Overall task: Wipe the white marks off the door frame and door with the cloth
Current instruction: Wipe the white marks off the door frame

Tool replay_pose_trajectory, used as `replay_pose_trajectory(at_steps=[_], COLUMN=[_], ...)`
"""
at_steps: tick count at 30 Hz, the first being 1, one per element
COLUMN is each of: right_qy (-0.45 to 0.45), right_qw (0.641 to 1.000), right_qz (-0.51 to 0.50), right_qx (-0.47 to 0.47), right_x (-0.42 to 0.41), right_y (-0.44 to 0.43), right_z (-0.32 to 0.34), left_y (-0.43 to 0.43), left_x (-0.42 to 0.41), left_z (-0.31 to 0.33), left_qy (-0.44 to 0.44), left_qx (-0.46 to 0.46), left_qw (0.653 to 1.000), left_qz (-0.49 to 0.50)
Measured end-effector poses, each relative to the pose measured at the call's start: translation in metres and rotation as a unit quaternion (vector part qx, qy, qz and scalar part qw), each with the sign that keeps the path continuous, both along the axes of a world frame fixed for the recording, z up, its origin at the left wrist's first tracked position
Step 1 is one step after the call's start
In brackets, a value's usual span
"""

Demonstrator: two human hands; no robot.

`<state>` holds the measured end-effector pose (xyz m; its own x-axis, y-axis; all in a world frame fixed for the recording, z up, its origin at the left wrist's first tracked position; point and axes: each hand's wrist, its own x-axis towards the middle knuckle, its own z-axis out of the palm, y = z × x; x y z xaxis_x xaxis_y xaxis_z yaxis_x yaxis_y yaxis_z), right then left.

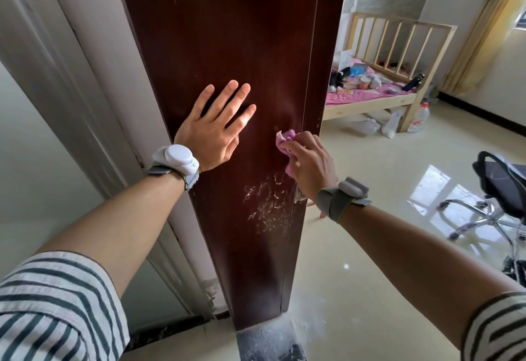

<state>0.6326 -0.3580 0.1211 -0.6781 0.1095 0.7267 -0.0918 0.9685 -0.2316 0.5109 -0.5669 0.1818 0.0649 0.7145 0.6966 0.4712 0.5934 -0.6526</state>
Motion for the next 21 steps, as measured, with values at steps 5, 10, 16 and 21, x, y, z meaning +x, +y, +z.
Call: replay_pose_trajectory(at_steps=[5, 10, 16, 21], right_qy=[-0.143, -0.159, -0.140, -0.137], right_qw=[0.990, 0.976, 0.956, 0.938], right_qz=[-0.016, -0.125, -0.105, -0.129], right_qx=[0.000, -0.078, -0.235, -0.291], right_x=[-0.003, 0.016, 0.008, -0.005], right_y=[-0.009, 0.020, -0.015, -0.043], right_z=[-0.032, -0.041, -0.033, -0.054], left_y=[-0.001, -0.003, -0.028, -0.042], left_x=[0.000, 0.002, -0.002, -0.009], left_z=[0.000, 0.003, 0.003, -0.004], left_qy=[-0.010, -0.024, -0.031, 0.009], left_qx=[-0.004, -0.012, -0.062, -0.076], left_qw=[1.000, 1.000, 0.997, 0.997], left_qz=[-0.003, -0.005, -0.021, -0.021])
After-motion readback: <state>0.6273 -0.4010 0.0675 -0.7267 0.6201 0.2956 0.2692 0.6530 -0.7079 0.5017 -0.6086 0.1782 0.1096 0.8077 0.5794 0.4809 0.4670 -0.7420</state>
